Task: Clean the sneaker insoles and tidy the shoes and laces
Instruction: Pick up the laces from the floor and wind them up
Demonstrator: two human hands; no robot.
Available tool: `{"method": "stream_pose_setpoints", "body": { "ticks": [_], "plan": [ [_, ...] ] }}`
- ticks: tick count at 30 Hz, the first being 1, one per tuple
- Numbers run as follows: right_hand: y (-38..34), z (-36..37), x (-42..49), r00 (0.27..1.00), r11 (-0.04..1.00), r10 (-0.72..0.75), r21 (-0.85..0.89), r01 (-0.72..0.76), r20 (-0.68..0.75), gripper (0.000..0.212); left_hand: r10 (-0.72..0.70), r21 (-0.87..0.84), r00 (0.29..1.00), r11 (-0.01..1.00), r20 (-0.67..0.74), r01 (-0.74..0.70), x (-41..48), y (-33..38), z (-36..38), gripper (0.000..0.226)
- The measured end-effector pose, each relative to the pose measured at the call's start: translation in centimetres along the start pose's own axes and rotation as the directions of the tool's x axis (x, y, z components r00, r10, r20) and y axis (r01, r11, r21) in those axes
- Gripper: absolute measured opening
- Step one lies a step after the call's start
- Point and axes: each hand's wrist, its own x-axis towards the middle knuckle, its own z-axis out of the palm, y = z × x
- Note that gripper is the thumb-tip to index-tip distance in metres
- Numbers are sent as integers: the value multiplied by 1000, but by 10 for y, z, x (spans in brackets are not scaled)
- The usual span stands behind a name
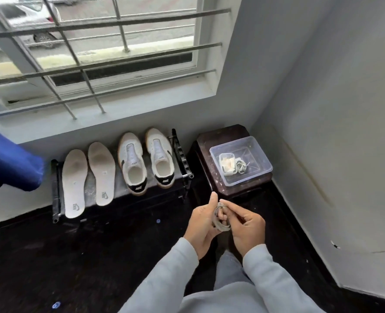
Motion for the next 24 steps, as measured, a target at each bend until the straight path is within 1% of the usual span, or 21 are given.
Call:
{"method": "stream_pose_setpoints", "body": {
  "ticks": [3,6,10,12,13,16,19,22,24],
  "plan": [
    [22,-33,75,998,997,55,-57,-56,-18,21,-27,41,1000,999,-6,27,76,10,36,54],
    [50,-64,162,993,987,119,-102,-120,-21,16,-4,29,995,1000,-96,7,159,18,77,45],
    [85,-92,257,981,973,193,-123,-195,-24,15,-34,20,982,999,-187,39,252,20,114,41],
    [104,-102,298,977,966,213,-145,-212,-8,15,-26,102,964,993,-264,55,296,19,123,41],
    [111,-105,312,976,963,219,-159,-217,-3,16,-8,172,953,983,-303,63,313,20,125,41],
    [134,-110,355,968,955,250,-168,-246,6,16,75,377,920,922,-384,82,360,19,131,42],
    [152,-111,384,966,943,259,-216,-254,-8,17,92,471,919,875,-383,109,393,20,134,38],
    [168,-107,401,965,921,260,-293,-258,-33,19,115,612,925,778,-362,143,416,18,137,33],
    [177,-105,409,960,898,275,-345,-274,-46,21,106,653,926,738,-362,171,427,13,139,34]
  ]
}}
